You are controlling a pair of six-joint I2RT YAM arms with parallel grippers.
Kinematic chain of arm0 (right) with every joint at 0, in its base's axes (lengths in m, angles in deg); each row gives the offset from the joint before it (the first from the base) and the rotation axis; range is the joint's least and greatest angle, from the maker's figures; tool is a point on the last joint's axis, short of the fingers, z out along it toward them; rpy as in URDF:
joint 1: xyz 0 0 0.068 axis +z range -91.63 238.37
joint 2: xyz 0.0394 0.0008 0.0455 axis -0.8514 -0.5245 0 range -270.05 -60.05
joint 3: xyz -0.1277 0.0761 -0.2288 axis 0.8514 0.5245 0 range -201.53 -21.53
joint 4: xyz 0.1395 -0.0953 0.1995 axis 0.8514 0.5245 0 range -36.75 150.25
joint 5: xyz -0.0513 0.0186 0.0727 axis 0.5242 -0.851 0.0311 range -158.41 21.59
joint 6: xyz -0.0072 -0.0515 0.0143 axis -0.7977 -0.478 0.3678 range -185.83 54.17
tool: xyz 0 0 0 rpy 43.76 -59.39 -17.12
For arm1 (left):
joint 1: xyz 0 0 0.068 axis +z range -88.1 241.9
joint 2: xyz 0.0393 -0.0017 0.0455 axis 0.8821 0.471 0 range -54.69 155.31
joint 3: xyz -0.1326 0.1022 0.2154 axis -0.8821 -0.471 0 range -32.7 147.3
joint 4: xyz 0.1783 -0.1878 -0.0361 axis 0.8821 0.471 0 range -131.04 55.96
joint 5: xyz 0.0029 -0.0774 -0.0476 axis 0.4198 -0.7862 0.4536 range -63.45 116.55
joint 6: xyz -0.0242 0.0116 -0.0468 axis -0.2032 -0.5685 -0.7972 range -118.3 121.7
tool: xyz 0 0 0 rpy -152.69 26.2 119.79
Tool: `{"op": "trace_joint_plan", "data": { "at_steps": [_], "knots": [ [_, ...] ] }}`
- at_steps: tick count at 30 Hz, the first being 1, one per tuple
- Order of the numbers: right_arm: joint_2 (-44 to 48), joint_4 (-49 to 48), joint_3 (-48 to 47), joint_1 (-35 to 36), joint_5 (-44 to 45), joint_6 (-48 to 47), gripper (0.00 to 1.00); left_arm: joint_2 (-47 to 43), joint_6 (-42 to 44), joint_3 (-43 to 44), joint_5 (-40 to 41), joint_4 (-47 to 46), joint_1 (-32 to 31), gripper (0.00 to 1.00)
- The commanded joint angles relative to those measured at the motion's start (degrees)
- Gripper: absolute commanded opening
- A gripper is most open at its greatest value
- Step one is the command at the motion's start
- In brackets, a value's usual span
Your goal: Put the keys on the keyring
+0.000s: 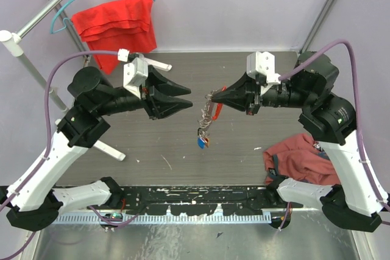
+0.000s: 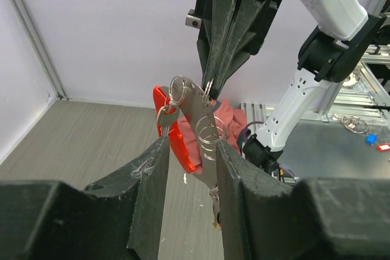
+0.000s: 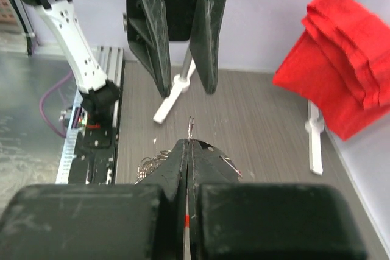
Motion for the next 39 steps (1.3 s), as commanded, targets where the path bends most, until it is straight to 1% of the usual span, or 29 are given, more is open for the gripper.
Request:
{"op": "trace_joint_plan", "data": {
  "at_steps": [1,3,5,11,15,22,27,39],
  "knots": [
    [-1.0,11.0,-4.2,0.4,3.4,-7.0,0.01,0.2,0.9,1.1,0.4,2.2,-0.4,0.43],
    [-3.0,15.9,-7.5,0.4,3.7,-7.9,0.01,0.8,1.0,1.3,0.5,2.2,-0.8,0.43],
    [-4.6,18.4,-8.9,0.4,4.2,-8.3,0.01,1.8,1.6,1.6,0.5,2.4,-1.3,0.43],
    [-4.3,19.4,-8.8,0.8,4.7,-8.8,0.01,4.1,6.5,3.6,3.3,6.8,-5.4,0.43],
    [-4.1,18.7,-8.2,1.0,3.7,-9.5,0.01,5.5,8.0,4.6,4.0,7.6,-7.5,0.42],
    [-2.1,16.0,-6.5,1.0,1.0,-10.4,0.01,5.2,8.9,4.2,5.8,7.5,-7.7,0.41],
    [-1.4,13.4,-5.1,1.1,-0.9,-9.9,0.01,5.6,8.5,4.6,5.4,6.9,-8.0,0.38],
    [-1.1,10.7,-3.8,1.1,-0.5,-8.7,0.01,5.9,7.3,4.5,4.4,4.2,-9.5,0.30]
  ]
}}
